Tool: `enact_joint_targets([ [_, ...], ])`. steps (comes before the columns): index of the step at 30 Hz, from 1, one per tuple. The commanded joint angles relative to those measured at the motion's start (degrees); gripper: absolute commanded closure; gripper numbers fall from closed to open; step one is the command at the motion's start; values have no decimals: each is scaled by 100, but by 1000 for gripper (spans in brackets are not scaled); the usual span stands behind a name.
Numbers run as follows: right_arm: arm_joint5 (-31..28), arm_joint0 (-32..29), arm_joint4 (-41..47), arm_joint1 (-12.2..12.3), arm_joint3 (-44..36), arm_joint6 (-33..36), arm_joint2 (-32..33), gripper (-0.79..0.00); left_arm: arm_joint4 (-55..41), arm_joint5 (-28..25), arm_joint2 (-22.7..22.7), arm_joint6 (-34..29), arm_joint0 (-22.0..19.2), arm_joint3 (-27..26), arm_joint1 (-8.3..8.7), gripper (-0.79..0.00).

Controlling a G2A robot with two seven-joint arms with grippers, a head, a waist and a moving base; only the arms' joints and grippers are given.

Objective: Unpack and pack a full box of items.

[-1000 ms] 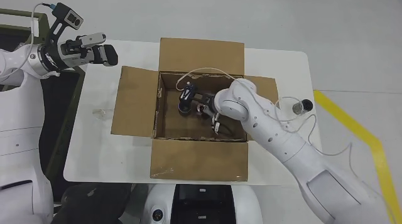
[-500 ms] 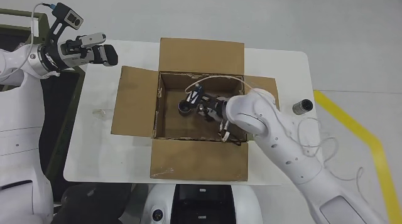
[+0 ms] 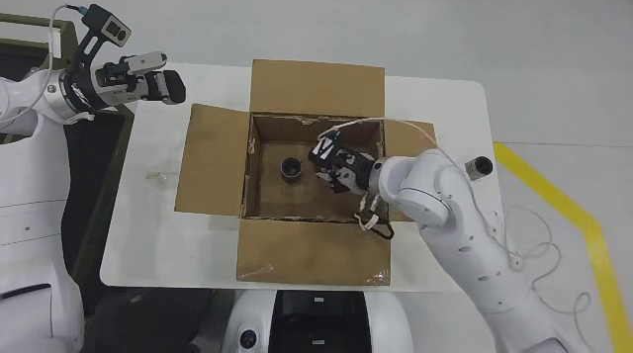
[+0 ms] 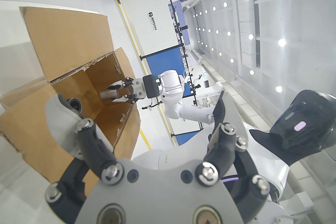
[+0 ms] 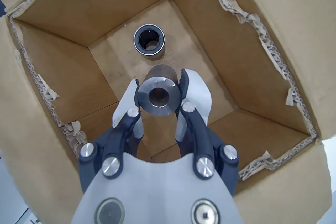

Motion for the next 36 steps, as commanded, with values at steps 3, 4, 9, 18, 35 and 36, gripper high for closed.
enact_joint_targets([
  [3, 17, -127, 48, 45, -213, -61, 145, 0, 0, 0, 0, 0, 0, 0, 0, -785],
  [4, 59, -176, 93, 58, -272, -103, 212, 0, 0, 0, 0, 0, 0, 0, 0, -785],
  [9, 70, -192, 109, 62, -291, -105, 232, 0, 0, 0, 0, 0, 0, 0, 0, -785],
  [18, 70, -192, 109, 62, -291, -105, 232, 0, 0, 0, 0, 0, 0, 0, 0, -785],
  [35, 113, -326, 76, 97, -352, -178, 309, 0, 0, 0, 0, 0, 0, 0, 0, -785],
  [36, 175, -363, 8, 111, -418, -134, 349, 0, 0, 0, 0, 0, 0, 0, 0, -785],
])
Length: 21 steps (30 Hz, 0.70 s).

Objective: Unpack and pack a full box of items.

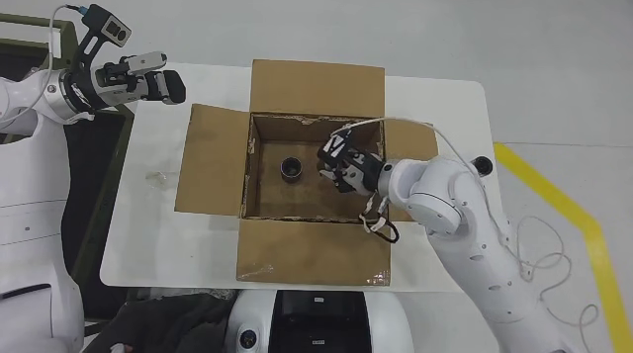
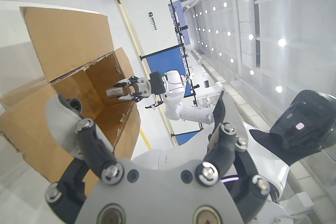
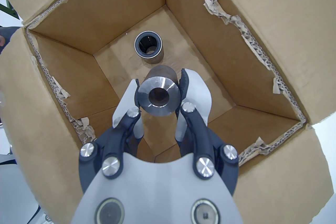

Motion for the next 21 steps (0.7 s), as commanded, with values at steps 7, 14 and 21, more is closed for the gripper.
enact_joint_targets([
  [7, 171, -563, -38, 149, -947, 257, 562, 0, 0, 0, 0, 0, 0, 0, 0, -785],
  [14, 303, -1168, 152, 279, -1605, 276, 1277, 0, 0, 0, 0, 0, 0, 0, 0, -785],
  [21, 364, -1645, 504, 376, -1755, 55, 1971, 0, 0, 0, 0, 0, 0, 0, 0, -785],
])
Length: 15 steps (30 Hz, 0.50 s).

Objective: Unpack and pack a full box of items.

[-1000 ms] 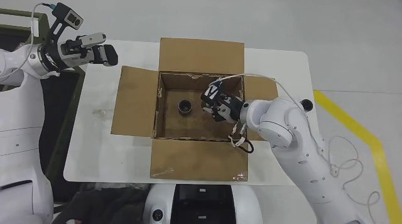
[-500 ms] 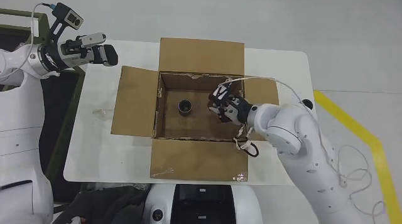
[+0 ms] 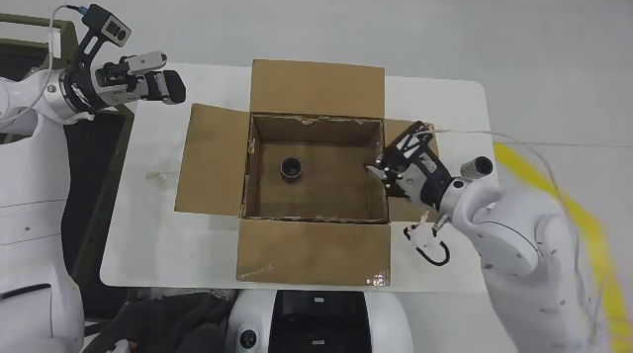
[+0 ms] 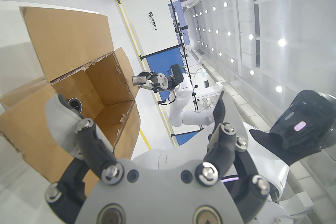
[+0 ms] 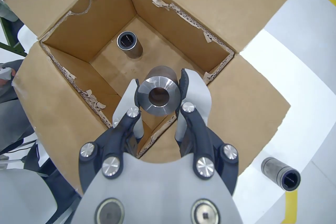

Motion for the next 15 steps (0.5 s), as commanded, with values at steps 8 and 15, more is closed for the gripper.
enact_joint_targets([
  [8, 144, -609, 208, 106, -143, -270, 856, 0, 0, 0, 0, 0, 0, 0, 0, -785],
  [15, 233, -1027, 417, 170, -66, -540, 1483, 0, 0, 0, 0, 0, 0, 0, 0, -785],
])
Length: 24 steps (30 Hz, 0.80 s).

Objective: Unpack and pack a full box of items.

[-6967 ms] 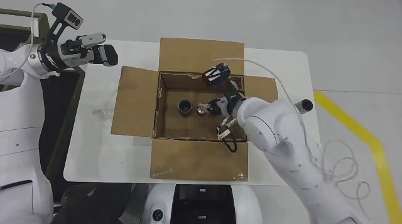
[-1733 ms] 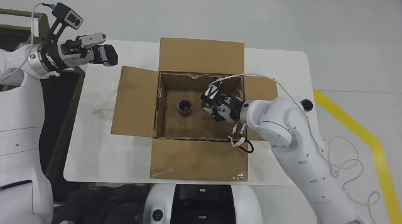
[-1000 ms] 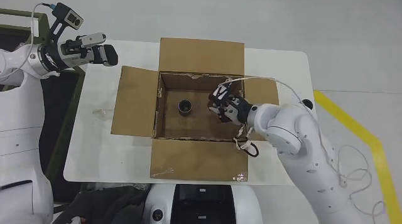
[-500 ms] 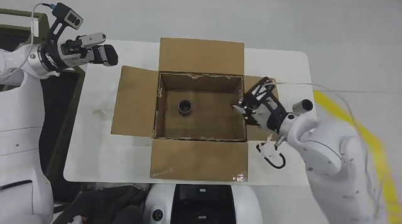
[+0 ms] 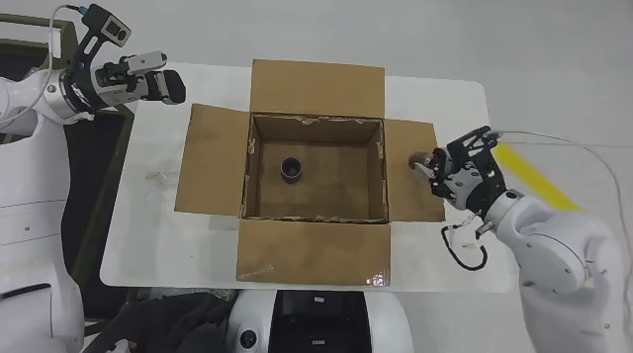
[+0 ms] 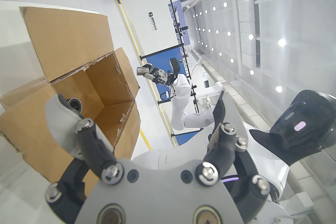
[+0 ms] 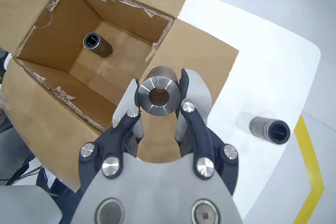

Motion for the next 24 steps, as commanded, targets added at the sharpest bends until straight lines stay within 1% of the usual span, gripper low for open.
enact_joint_targets([
  [1, 45, -78, 49, 15, 53, -39, 166, 0, 0, 0, 0, 0, 0, 0, 0, -785],
  [10, 290, -317, 180, 91, 377, -42, 841, 0, 0, 0, 0, 0, 0, 0, 0, -785],
  [14, 304, -337, 66, 127, 582, 59, 927, 0, 0, 0, 0, 0, 0, 0, 0, -785],
  [24, 269, -401, 340, 190, 1249, 14, 1122, 0, 0, 0, 0, 0, 0, 0, 0, -785],
])
